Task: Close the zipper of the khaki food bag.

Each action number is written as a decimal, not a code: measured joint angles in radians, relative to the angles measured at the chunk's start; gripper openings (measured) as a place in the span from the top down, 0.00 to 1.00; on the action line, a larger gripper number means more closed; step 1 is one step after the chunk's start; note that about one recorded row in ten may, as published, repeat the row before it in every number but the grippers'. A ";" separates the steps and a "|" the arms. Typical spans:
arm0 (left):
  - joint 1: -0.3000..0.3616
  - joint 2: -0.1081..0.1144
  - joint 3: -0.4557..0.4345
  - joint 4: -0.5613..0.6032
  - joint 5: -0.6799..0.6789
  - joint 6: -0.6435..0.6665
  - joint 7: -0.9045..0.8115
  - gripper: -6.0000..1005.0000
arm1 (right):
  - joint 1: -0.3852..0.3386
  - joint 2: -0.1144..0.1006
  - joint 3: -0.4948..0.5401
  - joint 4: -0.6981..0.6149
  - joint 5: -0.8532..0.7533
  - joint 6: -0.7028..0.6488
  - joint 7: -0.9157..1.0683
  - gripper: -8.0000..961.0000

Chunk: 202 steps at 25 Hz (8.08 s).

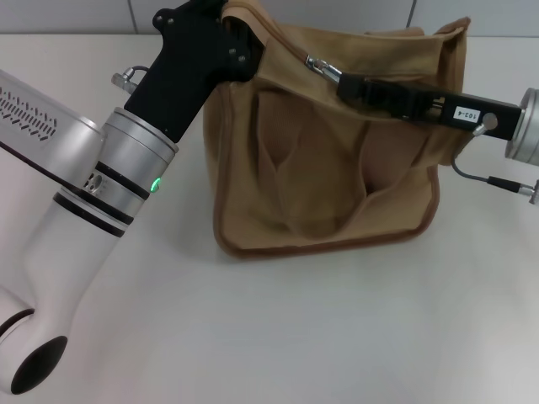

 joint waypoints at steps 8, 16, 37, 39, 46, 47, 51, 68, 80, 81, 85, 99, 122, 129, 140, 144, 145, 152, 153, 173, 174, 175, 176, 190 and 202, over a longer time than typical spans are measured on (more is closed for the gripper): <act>0.001 0.000 -0.005 0.005 -0.005 0.000 0.000 0.96 | -0.050 -0.016 0.012 -0.003 0.000 0.005 0.027 0.99; -0.001 0.000 -0.004 0.004 -0.006 0.000 0.000 0.96 | -0.095 -0.025 0.083 -0.006 0.000 -0.028 0.032 0.94; 0.003 0.000 0.003 -0.001 -0.005 -0.001 0.000 0.95 | -0.116 0.030 0.051 -0.455 0.015 -0.070 -0.165 0.64; 0.003 0.000 0.003 -0.003 -0.004 -0.002 0.000 0.95 | -0.125 0.031 0.012 -0.396 0.027 -0.063 -0.322 0.58; 0.003 0.000 0.004 -0.006 0.000 -0.002 0.000 0.95 | -0.143 0.033 0.001 -0.168 0.176 -0.068 -0.739 0.50; 0.003 0.000 0.004 -0.007 0.000 -0.002 0.000 0.95 | -0.145 0.034 0.000 -0.133 0.206 -0.068 -0.795 0.49; 0.003 0.000 0.005 -0.008 0.000 -0.002 0.000 0.95 | -0.135 0.034 -0.002 -0.037 0.279 -0.069 -0.936 0.45; 0.000 0.000 0.006 -0.012 0.001 -0.003 0.000 0.95 | -0.060 0.037 -0.061 0.060 0.288 -0.018 -1.097 0.48; -0.006 0.000 0.008 -0.012 -0.002 -0.018 0.000 0.95 | -0.020 0.037 -0.082 0.085 0.288 0.034 -1.122 0.48; -0.006 0.000 0.008 -0.012 -0.002 -0.019 0.000 0.95 | -0.018 0.037 -0.090 0.085 0.288 0.044 -1.122 0.48; -0.007 0.000 0.005 -0.012 -0.003 -0.023 0.000 0.95 | -0.012 0.037 -0.120 0.081 0.289 0.086 -1.147 0.48; -0.016 0.000 0.000 -0.013 -0.005 -0.025 0.000 0.94 | 0.007 0.037 -0.205 0.108 0.354 0.124 -1.251 0.48; -0.019 0.000 -0.001 -0.012 -0.004 -0.025 0.000 0.94 | -0.131 -0.064 -0.196 -0.269 0.300 -0.101 -0.156 0.48; -0.018 0.000 0.006 -0.013 0.001 -0.018 0.000 0.94 | 0.078 -0.234 -0.066 -0.197 0.028 -0.235 0.589 0.48; -0.018 0.000 0.018 -0.007 0.003 -0.017 0.000 0.94 | 0.201 -0.249 -0.013 -0.016 -0.069 -0.187 0.773 0.48; -0.017 0.000 0.019 -0.006 0.003 -0.019 0.000 0.94 | 0.231 -0.202 -0.017 -0.004 -0.142 -0.121 0.774 0.48; -0.017 0.000 0.019 -0.006 0.003 -0.019 0.000 0.94 | 0.231 -0.202 -0.017 -0.004 -0.142 -0.121 0.774 0.48; -0.015 0.000 0.020 -0.007 0.004 -0.022 0.000 0.94 | 0.268 -0.189 -0.015 -0.012 -0.216 -0.103 0.749 0.48; -0.013 0.000 0.020 -0.008 0.004 -0.022 0.000 0.94 | 0.271 -0.190 -0.014 -0.014 -0.226 -0.098 0.748 0.48; -0.008 0.000 0.020 -0.012 0.026 -0.025 0.000 0.93 | 0.306 -0.169 -0.137 -0.018 -0.250 0.000 0.669 0.48; -0.008 0.000 0.020 -0.012 0.026 -0.025 0.000 0.93 | 0.306 -0.169 -0.137 -0.018 -0.251 0.004 0.668 0.48; -0.008 0.000 0.020 -0.012 0.026 -0.025 0.000 0.93 | 0.306 -0.169 -0.137 -0.018 -0.251 0.010 0.664 0.48; -0.008 0.000 0.020 -0.012 0.026 -0.025 0.000 0.93 | 0.306 -0.169 -0.137 -0.018 -0.251 0.014 0.662 0.48; -0.006 0.000 0.020 -0.007 0.025 -0.025 0.000 0.93 | 0.309 -0.149 -0.131 -0.025 -0.244 -0.060 0.606 0.48; -0.003 0.000 0.020 -0.011 0.026 -0.025 0.000 0.93 | 0.302 -0.140 -0.131 -0.020 -0.247 -0.040 0.591 0.50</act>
